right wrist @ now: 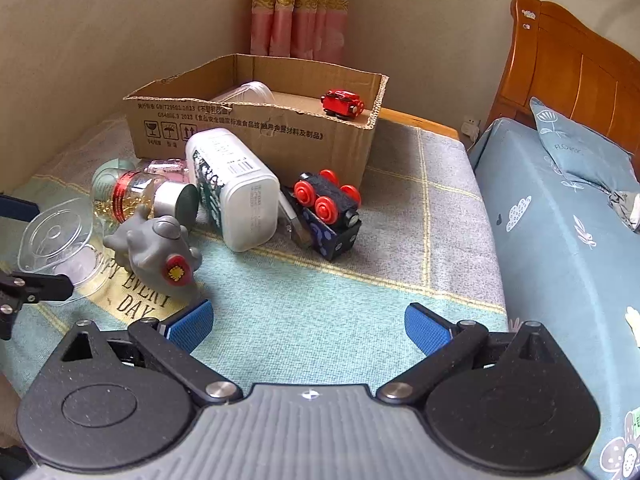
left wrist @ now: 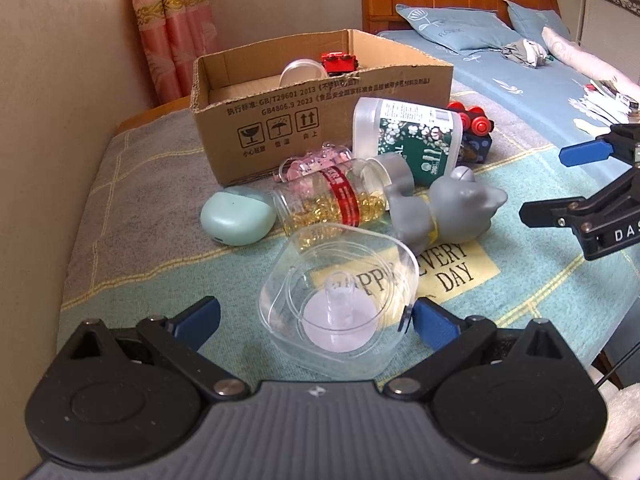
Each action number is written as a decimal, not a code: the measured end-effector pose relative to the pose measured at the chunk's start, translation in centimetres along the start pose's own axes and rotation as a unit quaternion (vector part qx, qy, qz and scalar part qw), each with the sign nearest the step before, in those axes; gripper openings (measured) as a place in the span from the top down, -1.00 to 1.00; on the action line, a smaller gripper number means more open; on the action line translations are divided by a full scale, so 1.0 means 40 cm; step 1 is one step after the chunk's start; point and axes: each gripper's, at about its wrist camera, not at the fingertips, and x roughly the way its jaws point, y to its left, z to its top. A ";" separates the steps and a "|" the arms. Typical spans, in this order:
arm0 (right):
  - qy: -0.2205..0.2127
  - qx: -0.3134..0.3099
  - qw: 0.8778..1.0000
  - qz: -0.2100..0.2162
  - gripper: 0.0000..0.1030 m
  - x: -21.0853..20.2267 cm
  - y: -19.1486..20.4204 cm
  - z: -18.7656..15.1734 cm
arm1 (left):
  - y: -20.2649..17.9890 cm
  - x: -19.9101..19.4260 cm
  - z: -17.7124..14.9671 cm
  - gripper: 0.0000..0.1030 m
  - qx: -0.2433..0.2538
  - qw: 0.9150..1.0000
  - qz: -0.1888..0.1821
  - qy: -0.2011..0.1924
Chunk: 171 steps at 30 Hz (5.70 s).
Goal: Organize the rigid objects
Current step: 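Return both tools to the table and close the left tool on the clear round container, then grasp the grey rubber toy with the right tool and lift it, then place the grey toy in the box with the right tool while the left tool carries the container there, then release the clear container in the box with the left tool and withdraw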
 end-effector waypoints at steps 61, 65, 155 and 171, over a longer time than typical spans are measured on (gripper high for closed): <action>0.003 -0.039 0.997 0.067 -0.50 0.108 0.164 0.074 | 0.087 -0.021 -0.019 -0.50 -0.052 0.999 -0.001 0.005; 0.004 -0.042 0.996 0.075 -0.49 0.086 0.154 0.073 | 0.084 -0.024 -0.016 -0.50 -0.048 0.999 0.001 0.011; -0.052 0.053 0.997 0.005 -1.00 -0.054 -0.071 0.173 | 0.163 0.146 0.582 -0.85 0.008 0.997 0.061 -0.047; -0.030 0.087 0.996 -0.014 -1.00 -0.011 -0.094 0.143 | 0.145 0.019 0.352 -0.94 -0.060 0.993 0.080 -0.070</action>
